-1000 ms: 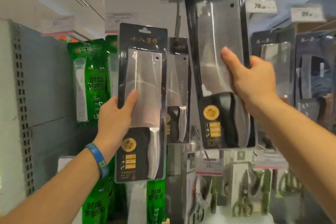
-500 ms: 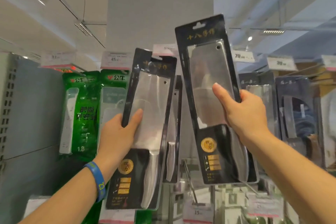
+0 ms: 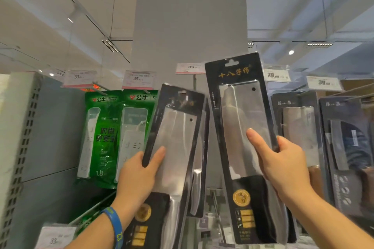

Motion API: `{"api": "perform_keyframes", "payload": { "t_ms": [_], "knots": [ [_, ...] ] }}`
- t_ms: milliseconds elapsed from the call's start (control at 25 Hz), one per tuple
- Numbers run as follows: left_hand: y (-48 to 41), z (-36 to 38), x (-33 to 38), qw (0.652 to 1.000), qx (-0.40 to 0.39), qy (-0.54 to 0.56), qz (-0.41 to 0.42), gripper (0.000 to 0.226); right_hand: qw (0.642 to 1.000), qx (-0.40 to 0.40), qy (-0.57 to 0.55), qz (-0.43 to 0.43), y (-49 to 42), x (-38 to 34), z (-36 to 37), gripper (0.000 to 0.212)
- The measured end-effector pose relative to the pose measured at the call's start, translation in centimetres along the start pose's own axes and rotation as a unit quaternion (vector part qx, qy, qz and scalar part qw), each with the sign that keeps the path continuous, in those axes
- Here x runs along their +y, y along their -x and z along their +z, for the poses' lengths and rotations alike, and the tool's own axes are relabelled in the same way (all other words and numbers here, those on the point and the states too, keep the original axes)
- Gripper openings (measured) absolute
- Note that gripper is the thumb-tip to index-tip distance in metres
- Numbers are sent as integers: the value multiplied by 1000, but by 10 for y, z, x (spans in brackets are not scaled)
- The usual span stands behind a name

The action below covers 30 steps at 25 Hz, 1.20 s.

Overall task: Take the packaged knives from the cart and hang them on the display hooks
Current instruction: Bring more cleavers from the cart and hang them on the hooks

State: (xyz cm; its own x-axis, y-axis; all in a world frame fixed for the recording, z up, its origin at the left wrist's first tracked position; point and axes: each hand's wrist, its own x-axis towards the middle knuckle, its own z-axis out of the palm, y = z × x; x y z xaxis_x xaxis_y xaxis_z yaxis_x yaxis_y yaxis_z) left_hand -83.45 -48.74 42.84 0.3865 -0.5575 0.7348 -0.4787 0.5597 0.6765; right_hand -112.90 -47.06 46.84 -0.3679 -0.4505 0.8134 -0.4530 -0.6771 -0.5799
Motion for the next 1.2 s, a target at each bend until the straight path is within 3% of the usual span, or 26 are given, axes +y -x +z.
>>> {"api": "perform_keyframes", "payload": {
  "t_ms": [280,400,560,680,800,1000,1200],
  "knots": [
    [-25,14,19,999,-36,27,16,90,1000,-27,-13,7,16,2,6,86],
    [-24,17,10,999,-51,13,-4,86,999,-33,-7,2,22,4,5,80],
    [-27,22,13,999,-45,3,-18,74,999,-32,8,8,22,9,2,91],
    [-28,24,13,999,-48,8,-20,78,999,-25,37,16,31,13,1,93],
    [-28,25,11,999,-44,19,-11,73,997,-40,51,33,33,18,1,84],
    [-22,27,4,997,-63,44,-22,75,999,-49,-1,11,19,8,7,50],
    [-44,52,-4,988,-109,53,-98,80,999,-37,-11,22,5,-3,16,66]
  ]
}}
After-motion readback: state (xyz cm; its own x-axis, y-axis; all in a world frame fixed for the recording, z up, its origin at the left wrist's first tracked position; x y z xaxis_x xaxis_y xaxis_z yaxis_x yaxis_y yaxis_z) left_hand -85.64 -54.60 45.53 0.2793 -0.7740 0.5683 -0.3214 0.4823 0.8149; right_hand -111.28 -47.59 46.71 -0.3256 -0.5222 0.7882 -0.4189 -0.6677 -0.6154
